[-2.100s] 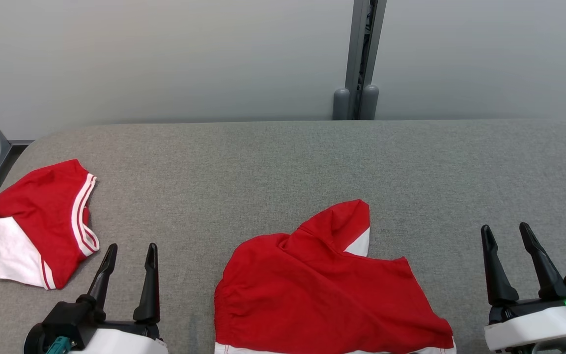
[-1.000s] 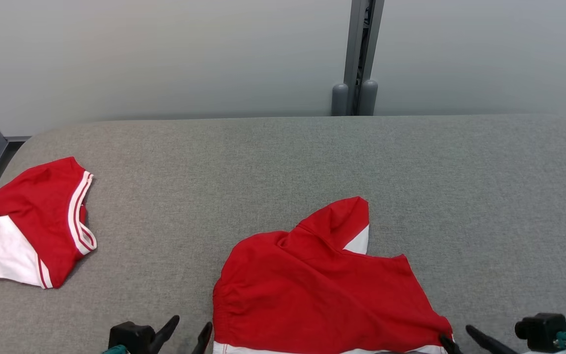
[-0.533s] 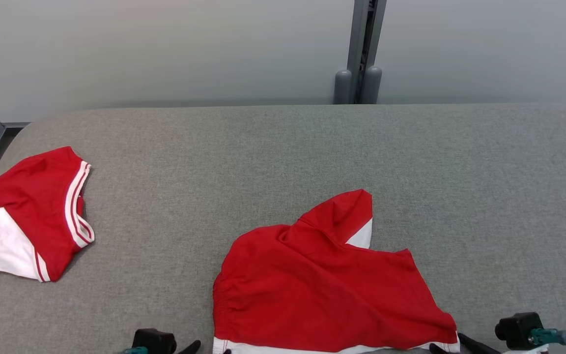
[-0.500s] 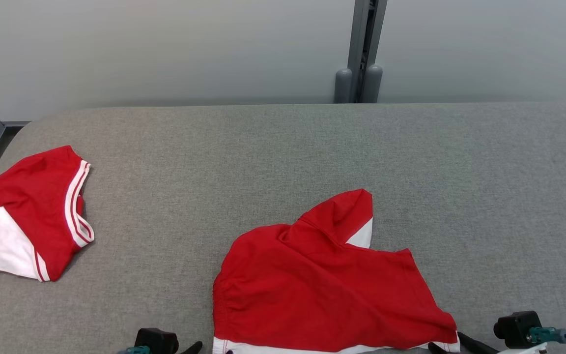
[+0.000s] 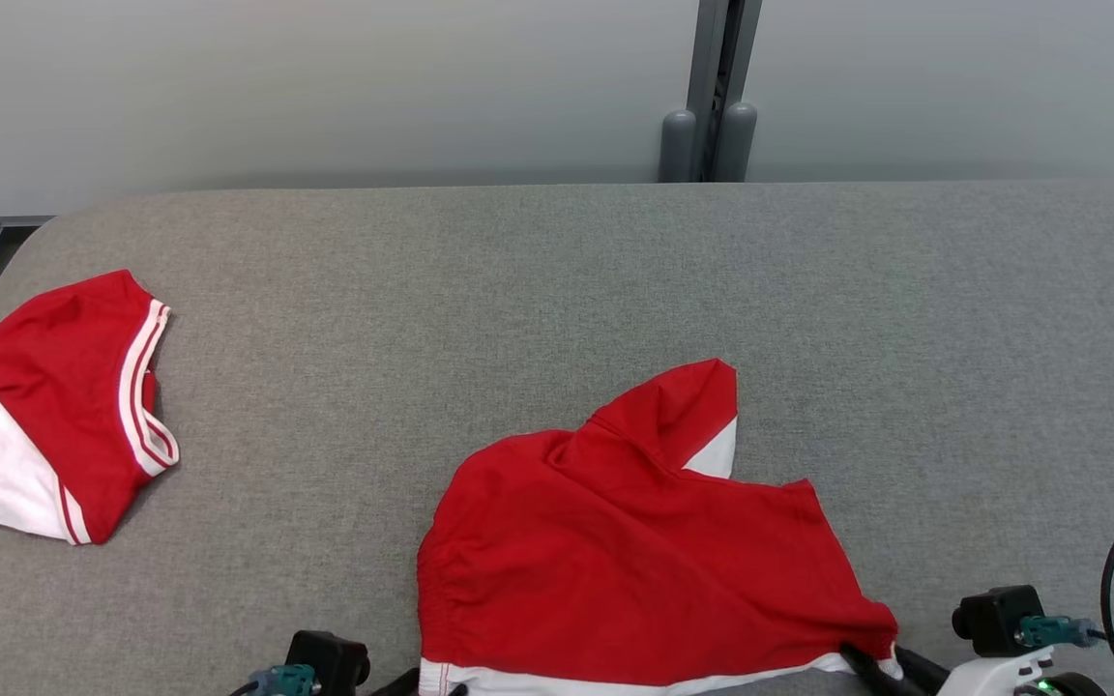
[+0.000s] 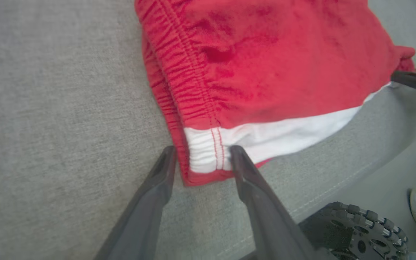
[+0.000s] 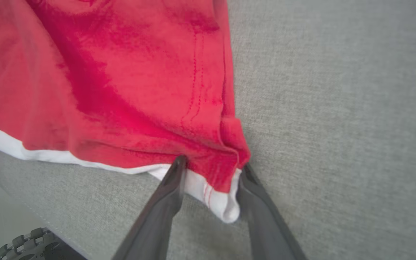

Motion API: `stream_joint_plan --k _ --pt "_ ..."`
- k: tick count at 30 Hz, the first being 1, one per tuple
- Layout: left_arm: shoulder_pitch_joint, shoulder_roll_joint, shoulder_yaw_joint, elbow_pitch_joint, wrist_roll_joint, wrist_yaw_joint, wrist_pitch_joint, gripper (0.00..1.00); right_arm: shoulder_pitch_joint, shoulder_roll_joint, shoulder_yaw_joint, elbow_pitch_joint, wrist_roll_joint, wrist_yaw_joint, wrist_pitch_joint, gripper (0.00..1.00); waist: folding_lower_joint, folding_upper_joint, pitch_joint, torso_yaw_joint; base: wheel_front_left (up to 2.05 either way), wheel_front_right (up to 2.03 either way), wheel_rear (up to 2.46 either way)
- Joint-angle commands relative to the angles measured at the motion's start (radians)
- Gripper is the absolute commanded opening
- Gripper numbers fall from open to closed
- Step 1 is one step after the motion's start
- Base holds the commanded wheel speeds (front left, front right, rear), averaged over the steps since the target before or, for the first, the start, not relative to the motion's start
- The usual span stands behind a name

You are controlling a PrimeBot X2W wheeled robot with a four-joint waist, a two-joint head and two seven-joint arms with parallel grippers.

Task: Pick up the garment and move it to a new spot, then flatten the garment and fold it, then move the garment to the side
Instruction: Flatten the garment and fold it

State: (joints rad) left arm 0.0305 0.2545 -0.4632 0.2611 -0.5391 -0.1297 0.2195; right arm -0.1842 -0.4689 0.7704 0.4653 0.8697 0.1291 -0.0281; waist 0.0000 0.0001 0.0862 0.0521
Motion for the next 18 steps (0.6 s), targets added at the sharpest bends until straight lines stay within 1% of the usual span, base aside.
stream_joint_plan --k 1,2,8,12,15,18 --pt "-0.026 0.009 -0.001 0.002 -0.005 -0.001 -0.006 0.05 0.006 0.020 0.032 0.012 0.011 0.003 0.007 0.00 0.0000 -0.0001 0.003 0.000 0.00 0.00 0.00" --pt "-0.028 0.010 -0.003 0.004 -0.006 -0.001 -0.008 0.00 0.003 0.017 0.038 0.015 0.017 0.003 0.006 0.00 0.0000 -0.0001 0.004 0.000 0.00 0.00 0.00" --pt "-0.031 0.026 -0.014 -0.003 -0.021 -0.001 -0.023 0.00 -0.021 0.003 0.072 0.021 0.044 0.003 -0.030 0.00 0.0000 -0.0001 -0.003 -0.002 0.00 0.00 0.00" --pt "-0.024 0.039 -0.008 -0.023 -0.034 -0.001 -0.024 0.00 -0.032 -0.010 0.073 0.001 0.057 0.003 -0.062 0.00 0.0000 -0.0001 -0.013 -0.003 0.00 0.00 0.00" --pt "-0.003 0.053 -0.001 -0.060 -0.050 -0.001 -0.013 0.00 -0.038 -0.033 0.068 -0.031 0.071 0.003 -0.097 0.00 0.0000 -0.0001 -0.026 -0.004 0.00 0.00 0.00" --pt "0.019 0.079 0.012 -0.120 -0.073 -0.001 0.005 0.00 -0.026 -0.063 0.056 -0.077 0.090 0.003 -0.136 0.00 0.0000 -0.0001 -0.039 -0.003 0.00 0.00 0.00"
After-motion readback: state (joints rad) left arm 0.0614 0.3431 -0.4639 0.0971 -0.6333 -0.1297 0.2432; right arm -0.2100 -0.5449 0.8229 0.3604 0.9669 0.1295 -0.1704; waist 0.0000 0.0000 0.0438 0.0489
